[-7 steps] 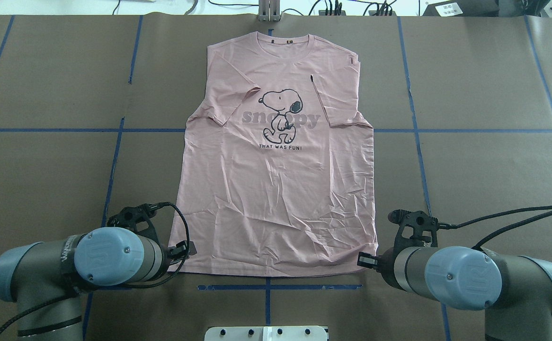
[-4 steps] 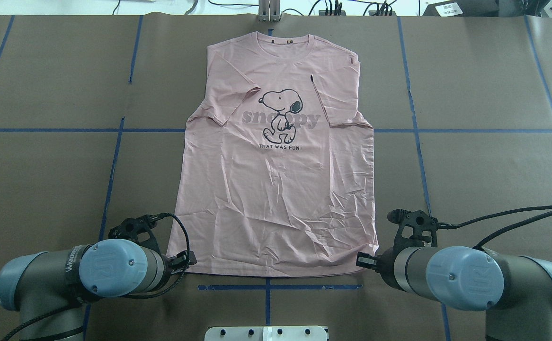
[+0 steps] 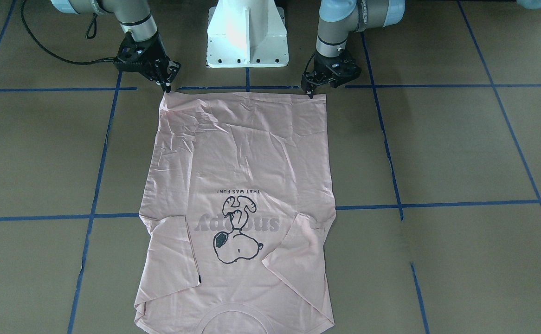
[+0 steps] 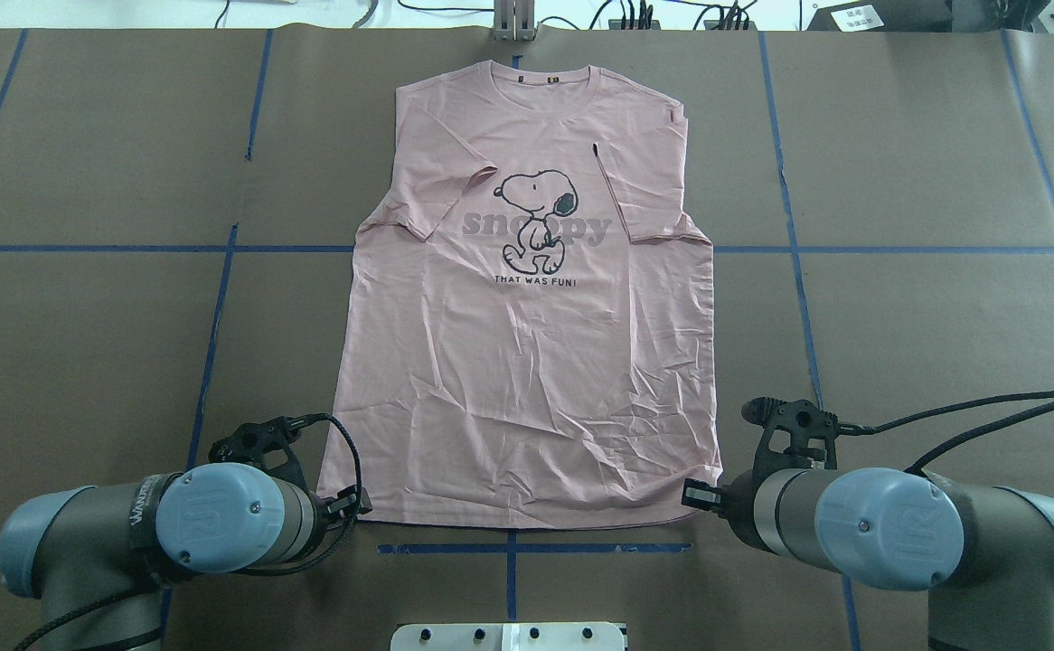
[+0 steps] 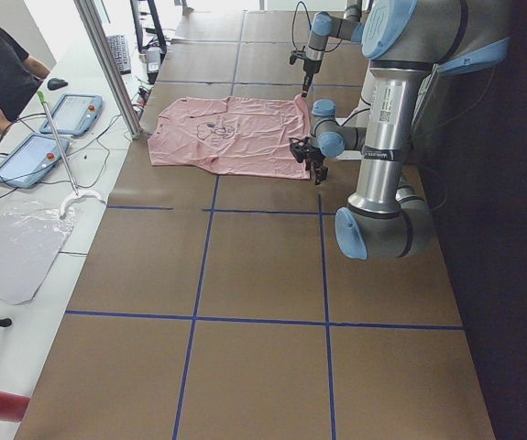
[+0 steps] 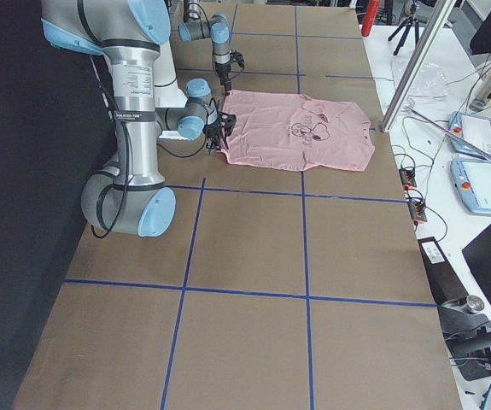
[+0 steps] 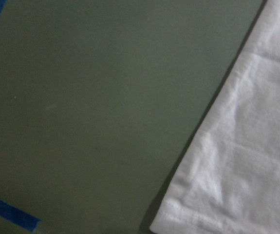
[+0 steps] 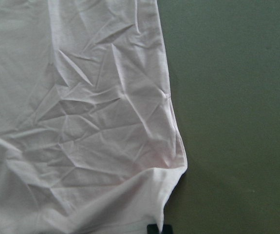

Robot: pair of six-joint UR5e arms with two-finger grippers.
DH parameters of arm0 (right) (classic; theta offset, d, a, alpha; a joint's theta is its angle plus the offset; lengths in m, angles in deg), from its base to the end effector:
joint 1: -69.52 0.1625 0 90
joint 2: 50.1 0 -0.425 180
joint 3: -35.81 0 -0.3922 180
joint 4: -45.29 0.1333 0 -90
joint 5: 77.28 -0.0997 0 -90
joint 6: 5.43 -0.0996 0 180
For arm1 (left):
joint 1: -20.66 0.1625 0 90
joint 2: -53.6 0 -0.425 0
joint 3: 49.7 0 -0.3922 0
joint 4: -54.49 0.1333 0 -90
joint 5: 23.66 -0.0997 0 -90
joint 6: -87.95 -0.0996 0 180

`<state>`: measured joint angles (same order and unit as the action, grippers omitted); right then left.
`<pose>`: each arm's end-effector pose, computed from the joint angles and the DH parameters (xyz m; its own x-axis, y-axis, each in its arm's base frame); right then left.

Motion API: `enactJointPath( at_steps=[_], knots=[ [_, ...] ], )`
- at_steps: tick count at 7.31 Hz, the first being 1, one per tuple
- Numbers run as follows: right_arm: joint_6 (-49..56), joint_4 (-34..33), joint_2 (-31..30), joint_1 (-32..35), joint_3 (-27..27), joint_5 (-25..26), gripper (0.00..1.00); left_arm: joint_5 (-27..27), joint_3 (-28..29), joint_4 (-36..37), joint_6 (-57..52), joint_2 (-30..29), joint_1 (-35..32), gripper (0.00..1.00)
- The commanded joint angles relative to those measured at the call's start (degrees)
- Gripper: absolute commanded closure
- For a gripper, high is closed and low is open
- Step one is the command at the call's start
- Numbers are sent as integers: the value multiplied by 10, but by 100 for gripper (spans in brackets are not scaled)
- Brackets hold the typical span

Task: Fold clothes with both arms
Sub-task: 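Grasp both hem corners with the left and right grippers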

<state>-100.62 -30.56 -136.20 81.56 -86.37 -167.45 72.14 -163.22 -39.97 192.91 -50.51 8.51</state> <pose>-0.4478 -0.2315 0.3426 0.6044 0.2214 0.7653 -0.2621 0.9624 -0.0714 0.5163 -0.2372 0.3419 0.6639 -0.4056 -0.6282 0.3256 0.9131 -0.2455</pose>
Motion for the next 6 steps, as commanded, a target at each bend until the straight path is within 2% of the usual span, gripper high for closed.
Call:
enactJointPath(
  at_steps=[1, 2, 3, 5, 6],
  knots=[
    [0, 0, -1, 1, 0, 0, 100, 1, 1, 1, 1, 0, -1, 58],
    [0, 0, -3, 1, 1, 0, 100, 1, 0, 2, 2, -1, -1, 81],
    [0, 0, -4, 1, 2, 0, 100, 2, -2, 2, 1, -2, -1, 99],
    [0, 1, -6, 2, 2, 0, 100, 2, -6, 3, 1, -2, -8, 100],
    [1, 0, -5, 1, 2, 0, 100, 2, -8, 2, 1, -2, -9, 83]
  ],
)
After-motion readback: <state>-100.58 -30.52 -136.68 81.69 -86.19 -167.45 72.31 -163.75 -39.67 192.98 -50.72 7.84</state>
